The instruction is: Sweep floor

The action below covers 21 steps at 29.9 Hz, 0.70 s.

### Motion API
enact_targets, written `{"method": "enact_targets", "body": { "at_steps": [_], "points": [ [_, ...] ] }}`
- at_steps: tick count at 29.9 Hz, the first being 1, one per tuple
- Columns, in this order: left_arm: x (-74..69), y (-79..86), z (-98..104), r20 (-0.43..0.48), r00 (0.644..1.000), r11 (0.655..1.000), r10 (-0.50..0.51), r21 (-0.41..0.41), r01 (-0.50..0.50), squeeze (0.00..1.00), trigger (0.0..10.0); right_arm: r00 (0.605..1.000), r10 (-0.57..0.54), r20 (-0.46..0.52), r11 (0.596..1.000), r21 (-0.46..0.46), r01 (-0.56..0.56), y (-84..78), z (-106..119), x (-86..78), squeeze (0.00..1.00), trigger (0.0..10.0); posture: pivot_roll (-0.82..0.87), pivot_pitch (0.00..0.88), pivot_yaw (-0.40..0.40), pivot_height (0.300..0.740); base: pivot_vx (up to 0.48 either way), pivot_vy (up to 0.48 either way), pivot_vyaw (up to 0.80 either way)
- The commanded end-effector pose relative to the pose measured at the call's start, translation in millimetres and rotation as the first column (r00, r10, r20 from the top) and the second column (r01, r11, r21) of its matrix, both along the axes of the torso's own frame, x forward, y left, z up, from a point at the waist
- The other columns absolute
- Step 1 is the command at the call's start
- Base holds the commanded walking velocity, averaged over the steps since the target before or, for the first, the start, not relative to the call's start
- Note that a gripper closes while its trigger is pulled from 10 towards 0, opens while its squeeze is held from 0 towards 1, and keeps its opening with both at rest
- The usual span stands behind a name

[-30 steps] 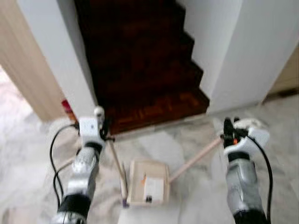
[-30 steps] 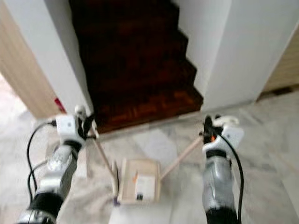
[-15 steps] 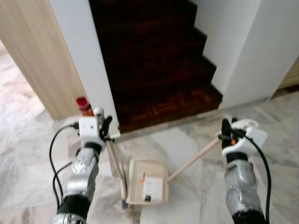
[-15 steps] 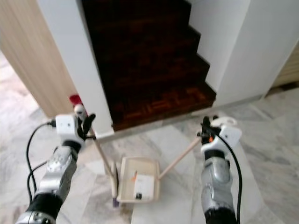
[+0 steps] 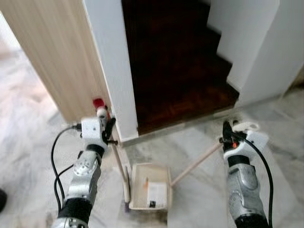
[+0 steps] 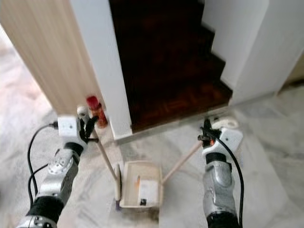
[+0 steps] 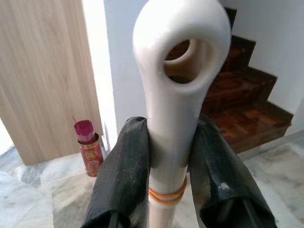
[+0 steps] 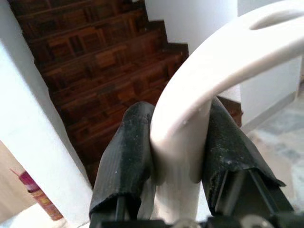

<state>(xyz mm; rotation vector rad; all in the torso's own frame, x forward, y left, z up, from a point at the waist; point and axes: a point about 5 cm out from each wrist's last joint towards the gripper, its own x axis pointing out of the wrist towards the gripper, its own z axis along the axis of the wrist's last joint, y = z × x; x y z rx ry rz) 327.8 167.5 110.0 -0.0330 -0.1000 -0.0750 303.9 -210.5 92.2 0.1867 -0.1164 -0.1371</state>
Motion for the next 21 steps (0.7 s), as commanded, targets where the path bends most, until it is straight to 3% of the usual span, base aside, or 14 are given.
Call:
{"method": "enact_targets", "body": {
  "at_steps": [1, 5, 11, 21],
  "points": [
    [2.0, 6.8, 12.2, 0.047, 0.999, 1.0, 0.012, 0.011, -0.013, 0.0, 10.0, 0.997, 0.018, 0.072, 1.0, 0.008, -0.019, 9.5, 14.4, 6.3, 0.0, 10.0, -0.06, 0.0, 0.051, 0.74, 0.0, 0.439, 0.0],
    [2.5, 6.7, 12.8, 0.047, 0.999, 1.0, 0.008, 0.015, -0.009, 0.0, 10.0, 0.997, 0.024, 0.079, 1.0, -0.001, -0.024, 10.3, 15.5, 6.8, 0.0, 10.0, -0.06, 0.0, 0.052, 0.74, 0.0, 0.438, 0.12],
    [3.0, 5.7, 13.9, 0.048, 0.999, 1.0, 0.004, 0.017, -0.005, 0.0, 10.0, 0.996, 0.021, 0.082, 1.0, 0.004, -0.021, 10.0, 16.6, 6.8, 0.0, 10.0, -0.06, 0.0, 0.053, 0.74, 0.0, 0.435, 0.76],
    [2.5, 6.7, 14.1, 0.046, 0.999, 1.0, 0.006, 0.02, -0.007, 0.0, 10.0, 0.997, 0.018, 0.078, 1.0, 0.015, -0.019, 9.1, 15.0, 6.3, 0.0, 10.0, -0.05, 0.0, 0.055, 0.74, 0.0, 0.438, 0.0]
  ]
}}
